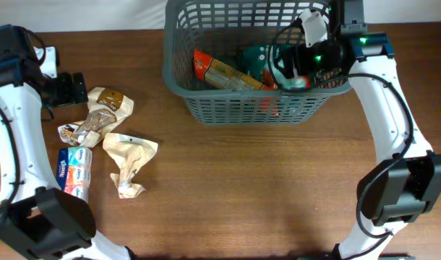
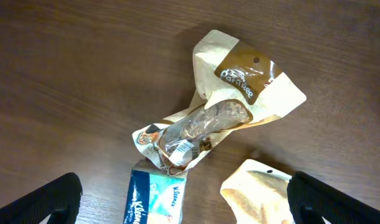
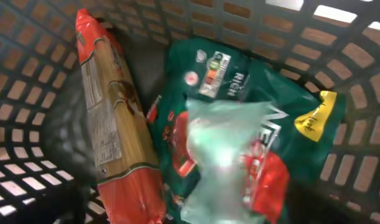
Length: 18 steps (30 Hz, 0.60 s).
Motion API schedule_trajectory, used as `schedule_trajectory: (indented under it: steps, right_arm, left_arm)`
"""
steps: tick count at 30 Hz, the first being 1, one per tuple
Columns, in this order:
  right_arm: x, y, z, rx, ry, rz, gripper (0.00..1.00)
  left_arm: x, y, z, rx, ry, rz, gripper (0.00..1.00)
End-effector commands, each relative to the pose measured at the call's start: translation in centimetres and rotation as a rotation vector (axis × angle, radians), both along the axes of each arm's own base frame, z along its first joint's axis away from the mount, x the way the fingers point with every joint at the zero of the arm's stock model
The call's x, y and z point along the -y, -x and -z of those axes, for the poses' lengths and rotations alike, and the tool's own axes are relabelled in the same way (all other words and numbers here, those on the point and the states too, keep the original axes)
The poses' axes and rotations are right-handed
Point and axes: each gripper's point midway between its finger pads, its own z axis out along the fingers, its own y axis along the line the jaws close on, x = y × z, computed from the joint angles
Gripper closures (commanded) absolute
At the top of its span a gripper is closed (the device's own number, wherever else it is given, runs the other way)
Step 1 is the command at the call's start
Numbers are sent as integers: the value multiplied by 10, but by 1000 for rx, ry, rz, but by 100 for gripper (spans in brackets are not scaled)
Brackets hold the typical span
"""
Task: Pack container
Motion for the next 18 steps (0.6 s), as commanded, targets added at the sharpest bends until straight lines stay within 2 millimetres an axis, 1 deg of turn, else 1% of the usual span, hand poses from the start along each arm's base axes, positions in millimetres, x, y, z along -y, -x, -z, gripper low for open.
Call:
schedule_trajectory:
  steps: [1, 5, 8, 9, 10, 11, 12, 15, 18]
  right_arm:
    - [-10, 3, -67, 150, -41, -51, 1]
    - [-6, 15, -134, 260, -38, -38, 1]
    - [16, 31, -188, 347, 49, 54, 1]
    - [26, 39, -207, 379, 85, 94, 1]
    - [33, 46, -220, 402, 106, 120, 1]
    - [49, 65, -251, 458, 158, 187, 1]
    - [56, 76, -264, 482, 179, 216, 1]
    - [68, 105, -292, 541, 207, 263, 1]
    - [71, 124, -309, 584, 203, 276, 1]
  left_arm:
    - [-1, -1, 4, -8, 7, 14, 1]
    - [-1, 0, 8, -21, 12, 13, 1]
    - [0, 1, 21, -53, 24, 14, 1]
    - [0, 2, 25, -65, 29, 14, 1]
    - [1, 4, 32, -82, 34, 13, 1]
    - [2, 6, 47, -121, 46, 22, 1]
    - [2, 7, 54, -138, 46, 39, 1]
    - [1, 4, 78, -183, 30, 128, 1]
    - [-3, -5, 95, -204, 5, 223, 1]
